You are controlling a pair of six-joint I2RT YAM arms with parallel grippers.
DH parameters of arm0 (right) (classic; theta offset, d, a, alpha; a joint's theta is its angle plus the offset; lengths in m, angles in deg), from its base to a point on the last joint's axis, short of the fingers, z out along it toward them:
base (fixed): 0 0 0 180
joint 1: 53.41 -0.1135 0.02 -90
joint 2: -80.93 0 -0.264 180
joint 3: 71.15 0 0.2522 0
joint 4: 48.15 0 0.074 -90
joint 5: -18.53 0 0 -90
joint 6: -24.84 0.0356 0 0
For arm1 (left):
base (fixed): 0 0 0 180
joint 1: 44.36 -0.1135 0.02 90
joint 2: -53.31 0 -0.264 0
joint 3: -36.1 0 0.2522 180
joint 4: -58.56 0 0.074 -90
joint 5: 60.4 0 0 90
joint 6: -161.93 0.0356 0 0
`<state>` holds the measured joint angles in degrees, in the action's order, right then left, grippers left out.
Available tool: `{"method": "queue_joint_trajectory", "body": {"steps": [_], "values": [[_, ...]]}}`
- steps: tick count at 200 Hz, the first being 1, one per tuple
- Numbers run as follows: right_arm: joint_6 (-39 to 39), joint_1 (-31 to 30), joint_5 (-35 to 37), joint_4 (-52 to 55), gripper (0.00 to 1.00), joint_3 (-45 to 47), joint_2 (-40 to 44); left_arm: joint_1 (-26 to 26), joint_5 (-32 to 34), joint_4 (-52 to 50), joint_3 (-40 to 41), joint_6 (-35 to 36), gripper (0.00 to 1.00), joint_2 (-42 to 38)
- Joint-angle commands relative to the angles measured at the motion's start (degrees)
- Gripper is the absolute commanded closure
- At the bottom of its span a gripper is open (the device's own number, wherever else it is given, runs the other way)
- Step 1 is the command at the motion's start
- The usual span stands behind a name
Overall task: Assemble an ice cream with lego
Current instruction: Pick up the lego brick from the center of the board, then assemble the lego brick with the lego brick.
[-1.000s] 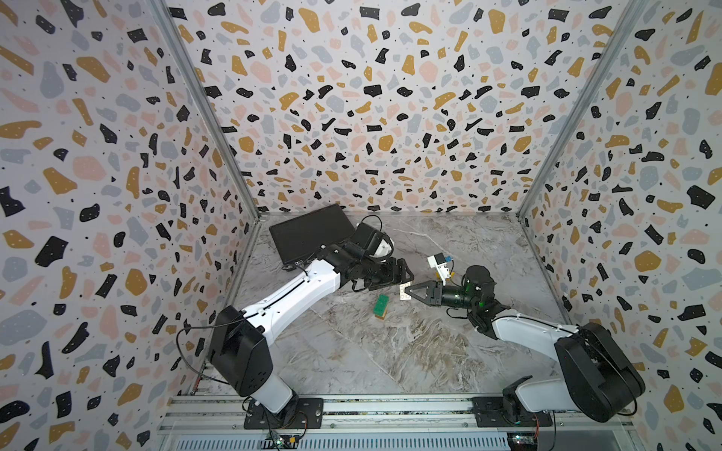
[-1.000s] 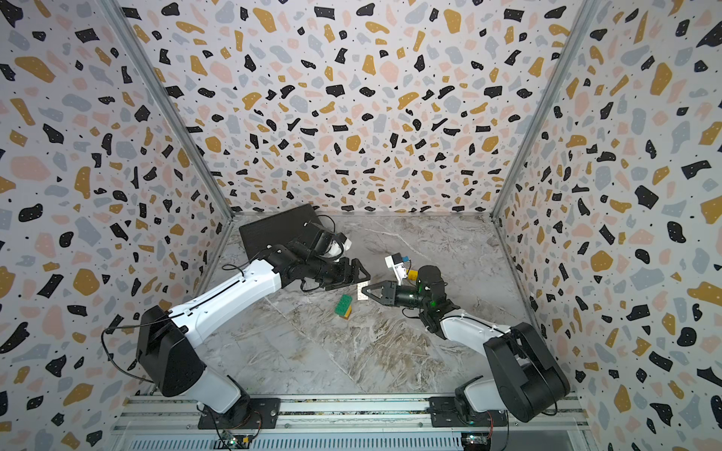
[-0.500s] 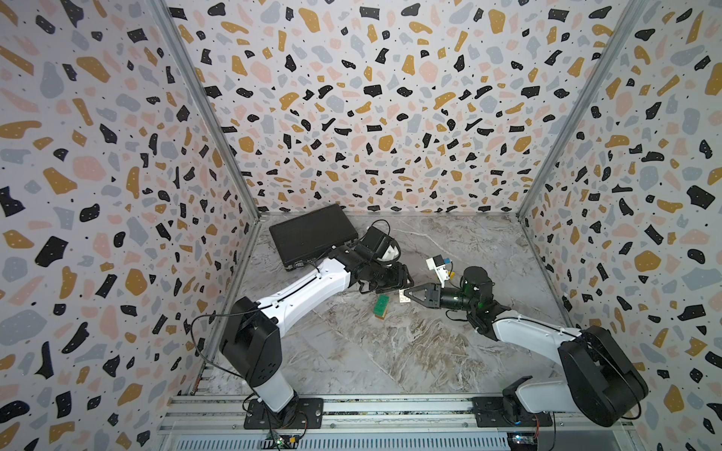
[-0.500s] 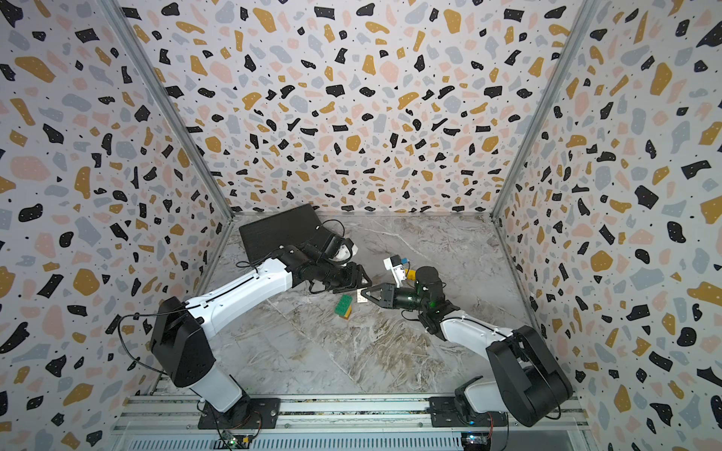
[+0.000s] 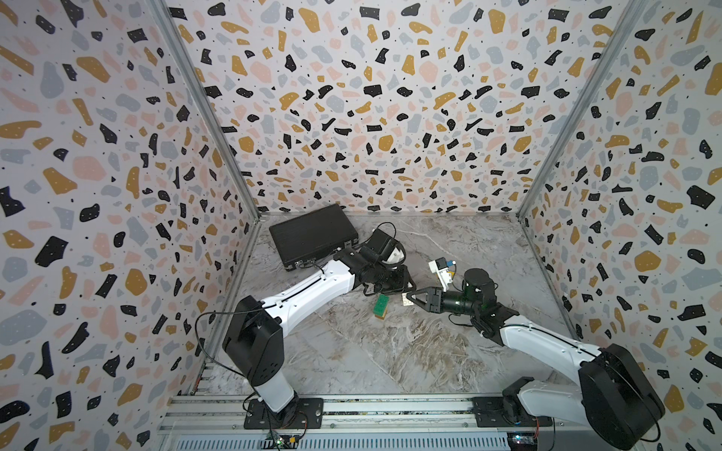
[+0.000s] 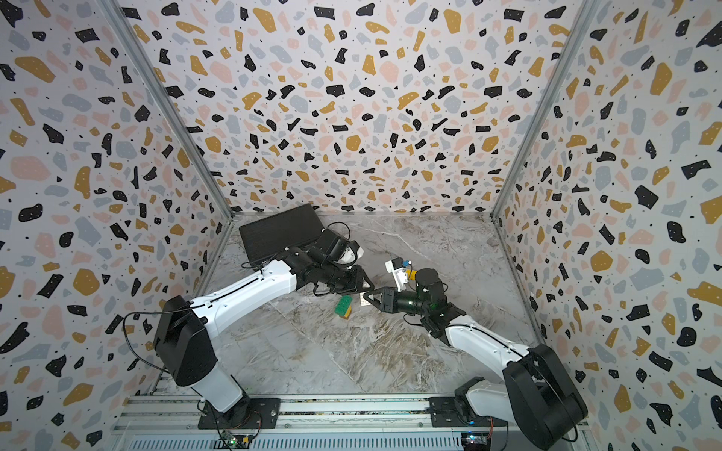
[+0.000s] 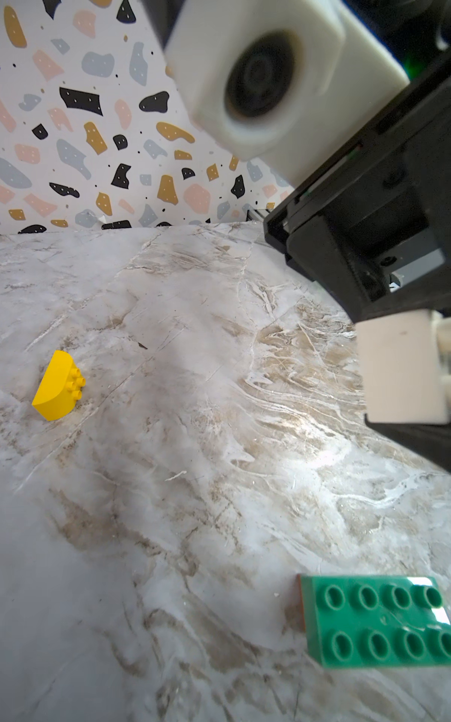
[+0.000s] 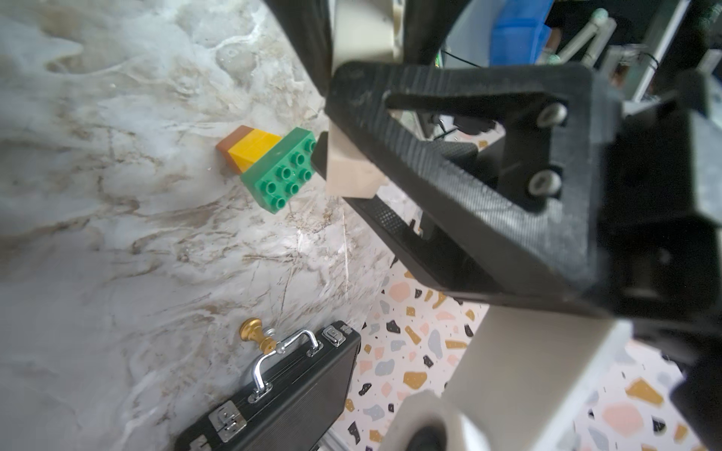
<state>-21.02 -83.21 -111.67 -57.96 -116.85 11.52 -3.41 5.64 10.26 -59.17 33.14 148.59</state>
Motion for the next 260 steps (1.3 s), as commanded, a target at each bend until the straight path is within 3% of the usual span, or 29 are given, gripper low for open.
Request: {"method": "queue_joint_trajectory", "body": {"steps": [1, 24, 65, 99, 114, 161, 260], "values": [[-3.9, 0.4, 3.7, 7.9, 0.50, -2.5, 3.2, -1.6, 3.2, -3.7, -3.0, 4.3, 0.99, -0.6], [-4.3, 0.3, 2.8, 10.4, 0.43, -3.4, 4.7, -4.0, 3.1, -5.8, -2.7, 7.1, 1.00, -1.8], [-4.2, 0.4, 3.2, 15.4, 0.40, -7.0, 5.3, -5.6, 8.1, -16.3, -5.8, 16.9, 1.00, -1.4], [-7.0, 0.4, 22.3, 39.6, 0.40, -19.1, -0.4, -5.5, 9.6, -22.2, -7.6, 20.2, 1.00, 1.8], [-8.2, 0.4, 26.2, 44.2, 0.41, -22.7, -5.0, -5.1, 9.9, -24.8, -9.2, 21.4, 1.00, 4.3], [-7.5, 0.4, 26.7, 32.7, 0.41, -15.8, -11.0, -2.3, 11.2, -33.6, -18.6, 24.7, 0.97, 14.3], [-7.4, 0.4, 23.4, 26.8, 0.41, -14.3, -15.2, -1.9, 14.2, -44.1, -29.7, 27.7, 0.91, 25.3]]}}
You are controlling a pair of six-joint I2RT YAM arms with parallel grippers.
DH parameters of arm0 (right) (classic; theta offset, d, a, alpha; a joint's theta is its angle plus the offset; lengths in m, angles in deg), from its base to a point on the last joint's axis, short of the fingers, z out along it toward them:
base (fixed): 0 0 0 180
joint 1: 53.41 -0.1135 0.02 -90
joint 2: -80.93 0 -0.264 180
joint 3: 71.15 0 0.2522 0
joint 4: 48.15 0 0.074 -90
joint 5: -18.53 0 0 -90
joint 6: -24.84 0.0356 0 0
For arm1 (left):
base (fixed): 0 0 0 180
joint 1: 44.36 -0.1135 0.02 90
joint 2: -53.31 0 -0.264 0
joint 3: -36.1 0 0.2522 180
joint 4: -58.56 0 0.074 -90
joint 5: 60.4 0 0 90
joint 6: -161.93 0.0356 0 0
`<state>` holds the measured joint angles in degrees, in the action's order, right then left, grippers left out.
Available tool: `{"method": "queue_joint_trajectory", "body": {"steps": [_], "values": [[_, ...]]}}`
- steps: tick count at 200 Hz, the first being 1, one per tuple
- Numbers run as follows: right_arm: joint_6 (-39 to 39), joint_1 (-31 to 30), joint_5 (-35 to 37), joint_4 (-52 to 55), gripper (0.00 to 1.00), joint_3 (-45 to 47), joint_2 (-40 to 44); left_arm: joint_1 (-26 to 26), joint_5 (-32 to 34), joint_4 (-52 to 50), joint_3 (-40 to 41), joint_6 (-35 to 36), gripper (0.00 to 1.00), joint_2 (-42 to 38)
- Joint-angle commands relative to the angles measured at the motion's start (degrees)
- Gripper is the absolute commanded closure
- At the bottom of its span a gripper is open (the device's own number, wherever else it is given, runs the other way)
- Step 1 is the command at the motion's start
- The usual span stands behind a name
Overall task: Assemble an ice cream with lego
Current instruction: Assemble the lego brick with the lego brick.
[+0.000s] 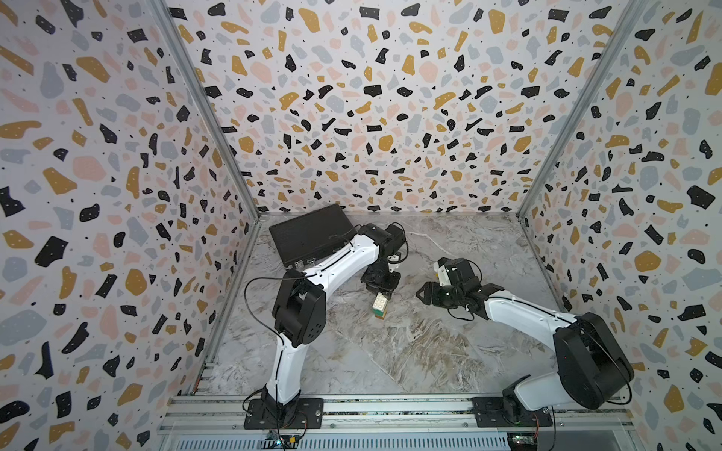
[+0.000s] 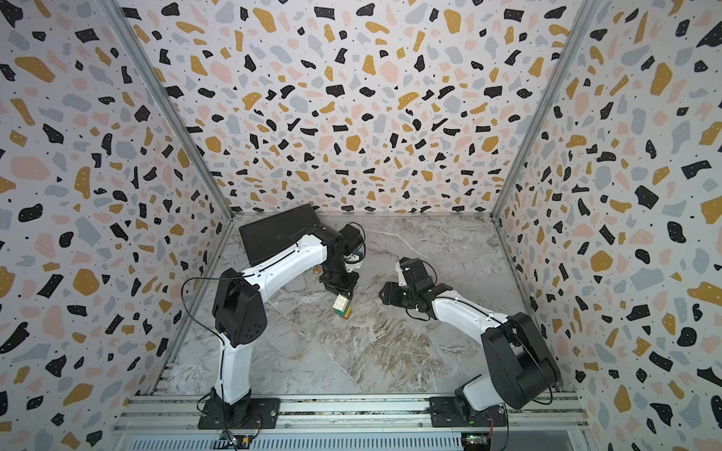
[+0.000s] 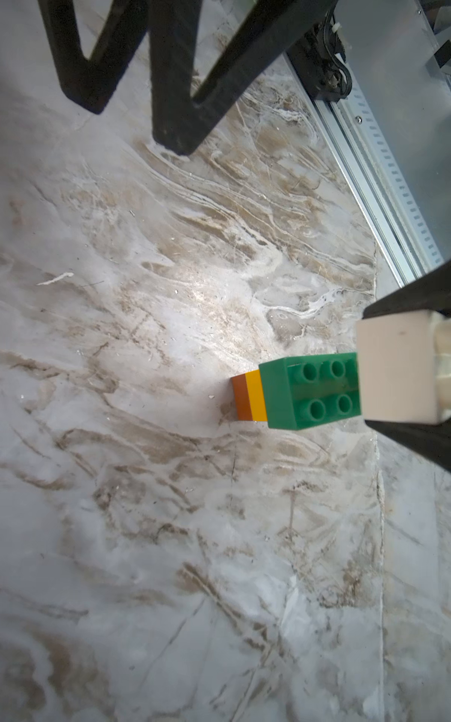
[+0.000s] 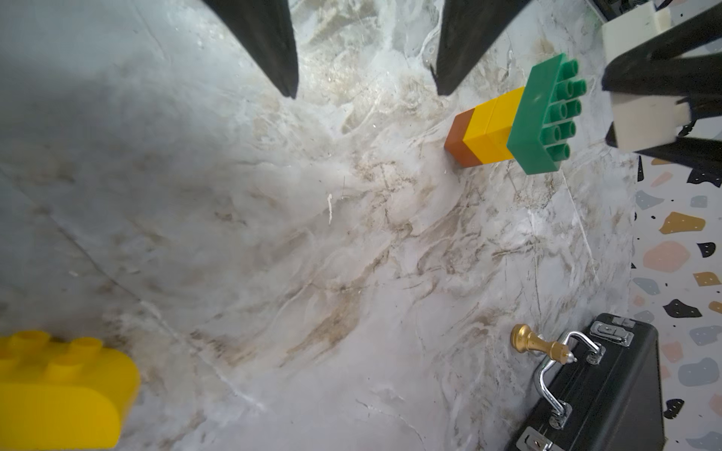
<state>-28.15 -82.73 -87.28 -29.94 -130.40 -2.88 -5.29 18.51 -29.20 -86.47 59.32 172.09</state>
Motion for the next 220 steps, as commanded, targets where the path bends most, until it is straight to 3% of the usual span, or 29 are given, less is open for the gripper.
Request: {"method": "queue_joint_trajectory", "body": {"steps": [1, 98, 149, 220], "values": [[-0.3, 0.0, -1.0, -1.2, 0.41, -0.7, -0.9, 0.0, 1.3, -4.7, -2.4, 1.5, 0.91, 1.9], [-0.4, 0.0, -2.4, -1.3, 0.41, -1.4, -3.2, -0.1, 1.9, -5.7, -5.6, 1.4, 0.82, 6.2], [0.0, -0.1, -3.9, -1.6, 0.41, -1.6, -4.2, -0.1, 1.0, -5.9, -7.0, 1.7, 0.69, 7.6], [0.1, -0.2, -5.6, -3.9, 0.41, -1.7, -5.0, -0.1, 1.2, -6.0, -8.4, 1.9, 0.58, 8.7]]}}
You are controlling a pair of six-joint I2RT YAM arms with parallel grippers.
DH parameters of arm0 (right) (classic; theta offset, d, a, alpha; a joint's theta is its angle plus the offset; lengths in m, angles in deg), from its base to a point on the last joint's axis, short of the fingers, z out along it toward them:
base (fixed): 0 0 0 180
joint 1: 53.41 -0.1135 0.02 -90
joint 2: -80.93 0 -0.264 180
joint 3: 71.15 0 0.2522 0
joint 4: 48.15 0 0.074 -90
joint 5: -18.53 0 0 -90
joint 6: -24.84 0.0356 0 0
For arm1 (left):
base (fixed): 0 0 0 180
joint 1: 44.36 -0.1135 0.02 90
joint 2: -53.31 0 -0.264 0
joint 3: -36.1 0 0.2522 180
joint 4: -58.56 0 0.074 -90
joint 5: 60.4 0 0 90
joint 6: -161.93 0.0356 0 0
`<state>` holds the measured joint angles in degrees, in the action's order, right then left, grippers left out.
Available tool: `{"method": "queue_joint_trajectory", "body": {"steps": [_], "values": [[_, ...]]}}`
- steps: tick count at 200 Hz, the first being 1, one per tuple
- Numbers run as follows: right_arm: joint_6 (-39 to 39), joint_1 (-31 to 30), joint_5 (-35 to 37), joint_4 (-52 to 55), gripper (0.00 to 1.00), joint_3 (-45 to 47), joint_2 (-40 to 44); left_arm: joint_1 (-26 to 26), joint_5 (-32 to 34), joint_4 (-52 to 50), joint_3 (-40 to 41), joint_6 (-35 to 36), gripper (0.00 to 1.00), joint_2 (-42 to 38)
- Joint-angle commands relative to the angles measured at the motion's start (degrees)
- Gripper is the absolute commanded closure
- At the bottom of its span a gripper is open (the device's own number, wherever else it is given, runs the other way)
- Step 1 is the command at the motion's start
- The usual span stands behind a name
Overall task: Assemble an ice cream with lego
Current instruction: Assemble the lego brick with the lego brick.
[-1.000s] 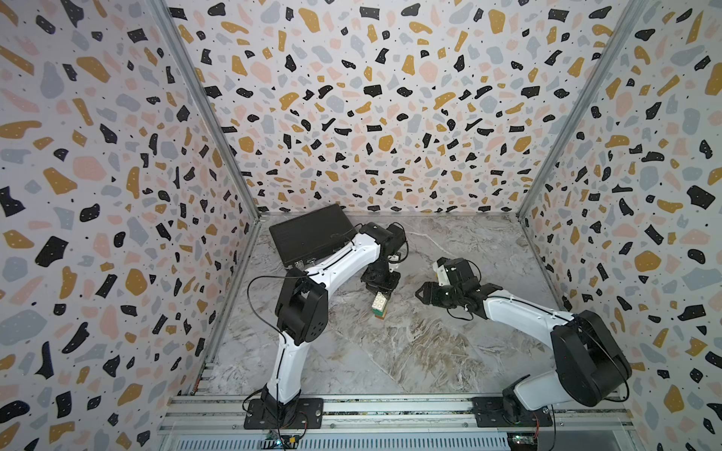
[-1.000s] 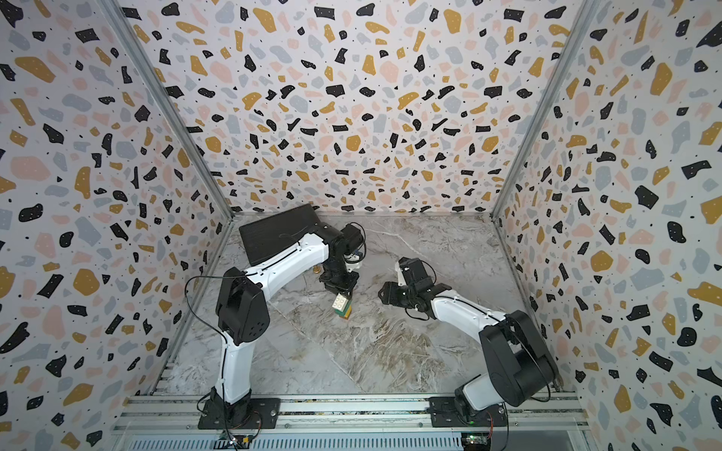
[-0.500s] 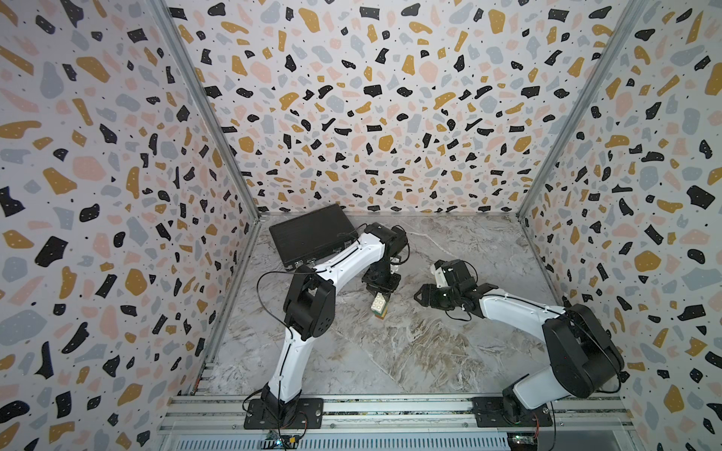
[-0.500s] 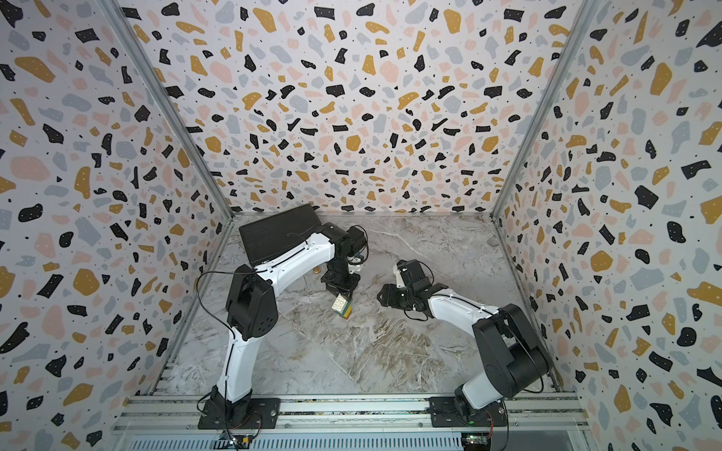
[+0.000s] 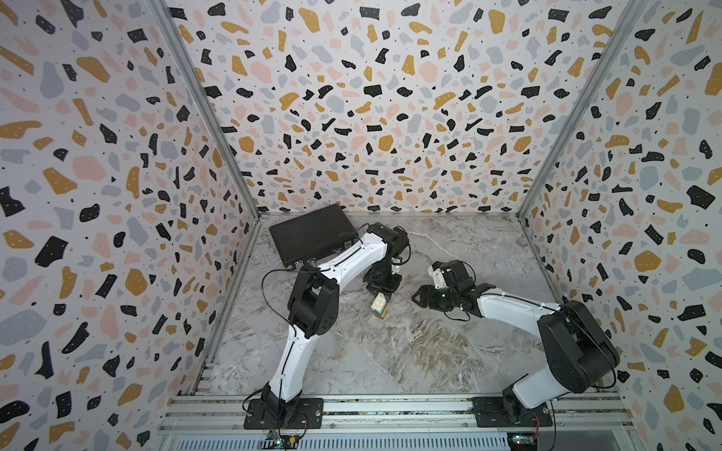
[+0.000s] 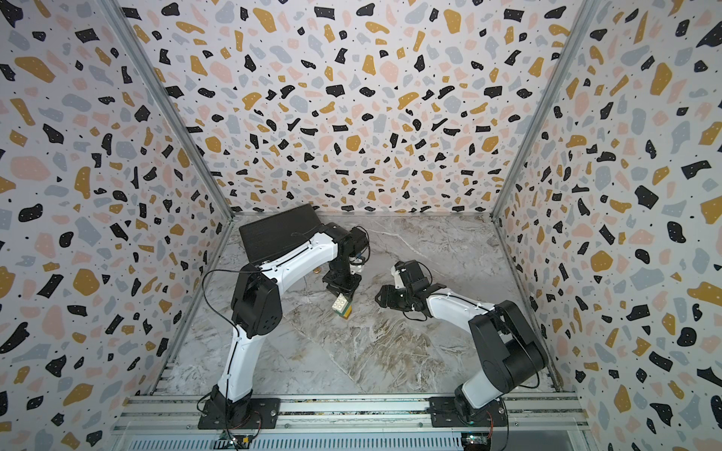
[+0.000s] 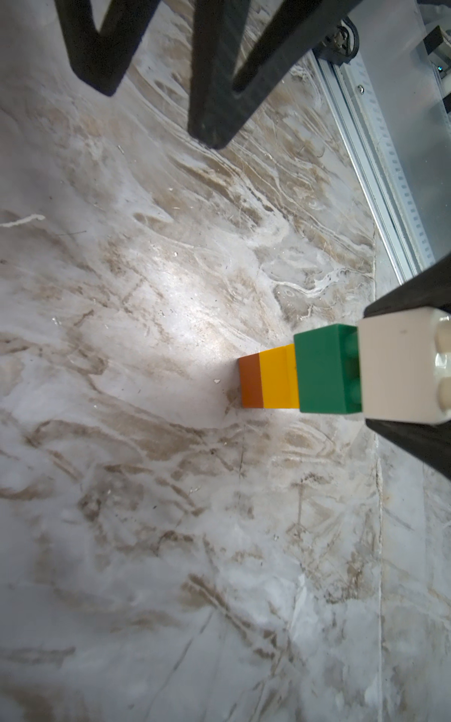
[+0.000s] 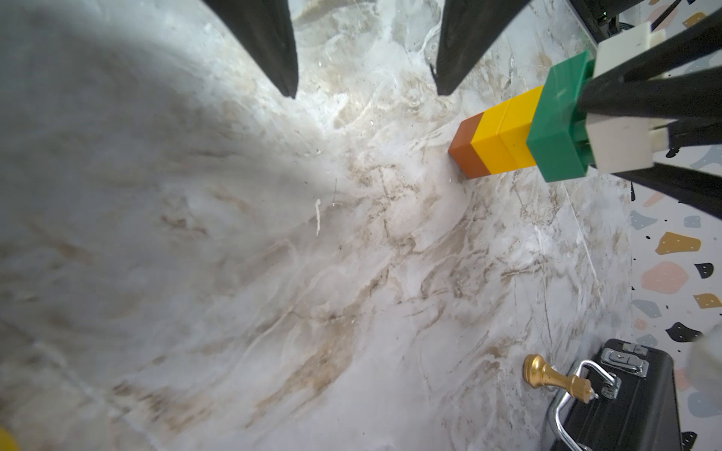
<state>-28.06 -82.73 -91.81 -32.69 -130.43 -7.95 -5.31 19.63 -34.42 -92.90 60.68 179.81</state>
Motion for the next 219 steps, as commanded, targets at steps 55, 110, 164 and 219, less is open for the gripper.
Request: {"method": "queue_joint_trajectory", "body": {"steps": [55, 110, 164, 219], "values": [[0.1, -0.1, -1.4, -1.5, 0.41, -1.6, -0.2, 0.0, 0.0, -0.6, -2.3, 0.3, 0.47, 0.6], [0.0, -0.1, -1.2, -1.5, 0.40, -1.4, 0.0, -0.1, -0.8, 0.9, -1.8, -0.1, 0.21, -2.3], [0.1, -0.1, -1.5, -2.1, 0.40, -1.2, 0.0, -0.1, -1.0, 5.2, 3.6, -0.9, 0.00, -11.8], [1.3, -0.2, -4.8, -6.2, 0.46, 0.0, 0.0, -1.5, -1.6, 14.0, 17.8, -3.0, 0.27, -20.3]]}}
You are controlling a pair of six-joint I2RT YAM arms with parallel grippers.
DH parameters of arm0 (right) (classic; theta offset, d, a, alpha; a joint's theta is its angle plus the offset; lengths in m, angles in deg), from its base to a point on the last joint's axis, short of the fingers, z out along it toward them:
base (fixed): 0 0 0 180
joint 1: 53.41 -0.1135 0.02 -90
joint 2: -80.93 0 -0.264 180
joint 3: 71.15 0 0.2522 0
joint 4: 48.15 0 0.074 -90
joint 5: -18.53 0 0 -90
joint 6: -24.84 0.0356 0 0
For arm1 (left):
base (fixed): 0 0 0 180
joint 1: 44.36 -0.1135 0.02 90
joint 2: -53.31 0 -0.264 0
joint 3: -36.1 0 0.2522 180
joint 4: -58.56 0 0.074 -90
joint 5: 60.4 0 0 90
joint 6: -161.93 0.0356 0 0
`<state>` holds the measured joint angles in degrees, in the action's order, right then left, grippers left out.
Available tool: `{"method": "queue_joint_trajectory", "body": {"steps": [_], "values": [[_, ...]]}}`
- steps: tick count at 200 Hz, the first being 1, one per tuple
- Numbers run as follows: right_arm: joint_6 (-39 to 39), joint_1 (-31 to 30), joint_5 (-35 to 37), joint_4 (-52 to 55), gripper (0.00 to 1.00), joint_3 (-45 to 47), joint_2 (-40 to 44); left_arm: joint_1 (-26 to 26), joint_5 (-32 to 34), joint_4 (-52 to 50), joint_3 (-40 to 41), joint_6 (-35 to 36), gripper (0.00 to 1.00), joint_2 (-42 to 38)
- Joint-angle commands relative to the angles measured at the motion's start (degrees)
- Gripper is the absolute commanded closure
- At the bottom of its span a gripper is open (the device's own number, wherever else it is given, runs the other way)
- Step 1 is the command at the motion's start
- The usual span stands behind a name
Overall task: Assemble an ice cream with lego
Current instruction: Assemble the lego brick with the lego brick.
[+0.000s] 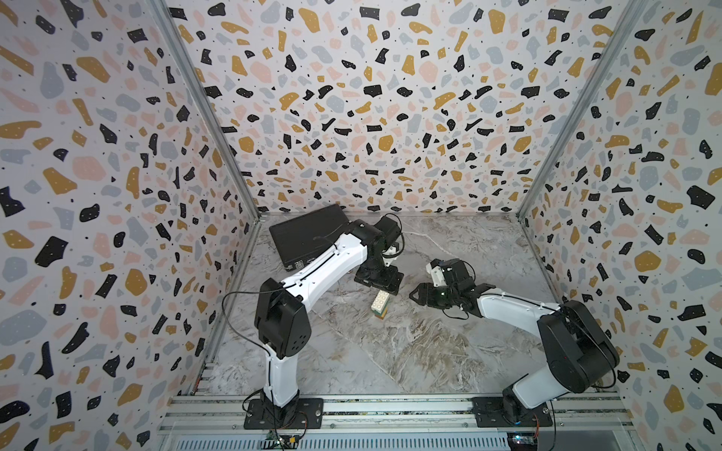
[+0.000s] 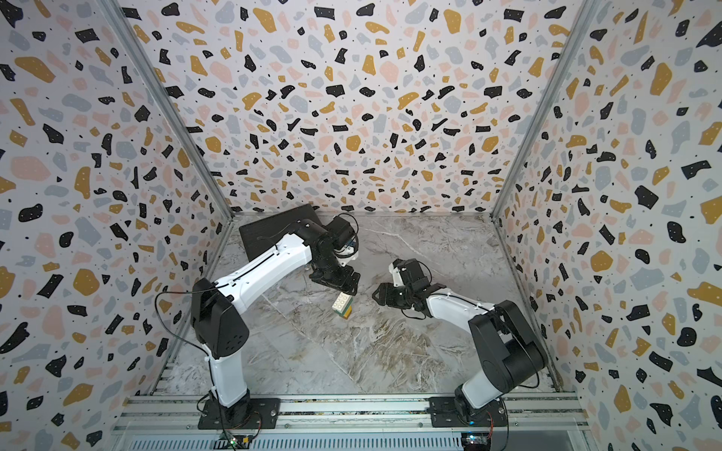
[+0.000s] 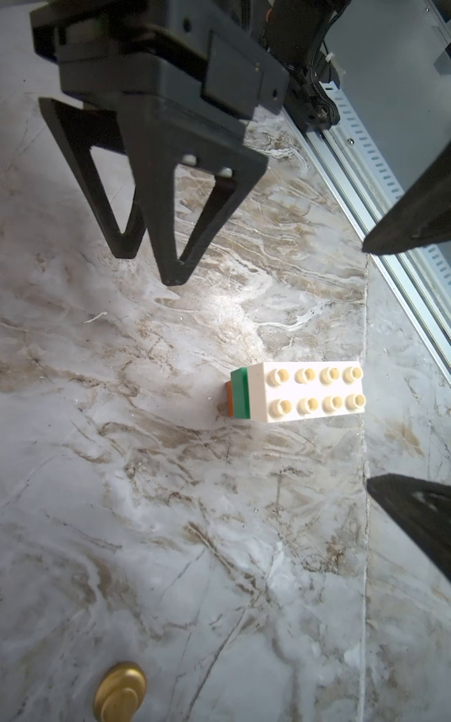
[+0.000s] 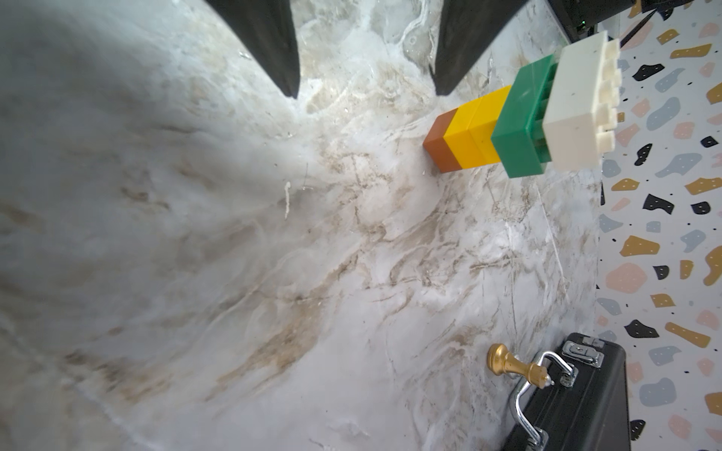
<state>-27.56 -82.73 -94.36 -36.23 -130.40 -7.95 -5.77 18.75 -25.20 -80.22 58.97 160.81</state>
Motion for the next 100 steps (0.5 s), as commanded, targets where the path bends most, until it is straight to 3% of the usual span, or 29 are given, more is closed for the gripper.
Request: {"method": "queue_joint_trajectory", "body": {"steps": [1, 22, 36, 75, 100], "values": [[0.8, -0.2, -2.3, -2.7, 0.47, 0.0, 0.0, -1.1, -0.7, 4.9, 5.3, -1.3, 0.28, -1.4], [1.1, -0.3, -4.3, -4.1, 0.56, 0.1, -0.6, -1.7, -0.5, 6.0, 7.4, -1.2, 0.48, -1.6], [1.5, -0.3, -6.0, -5.2, 0.62, 0.1, -1.3, -1.8, -0.8, 6.5, 7.9, -1.1, 0.56, -1.3], [1.7, -0.8, -8.3, -6.0, 0.76, -0.7, -3.5, -2.4, -1.4, 7.1, 8.0, -1.1, 0.61, 0.0], [1.7, -1.3, -9.0, -6.0, 0.79, -1.2, -4.1, -2.8, -1.8, 7.2, 8.0, -1.1, 0.63, 0.6]]}}
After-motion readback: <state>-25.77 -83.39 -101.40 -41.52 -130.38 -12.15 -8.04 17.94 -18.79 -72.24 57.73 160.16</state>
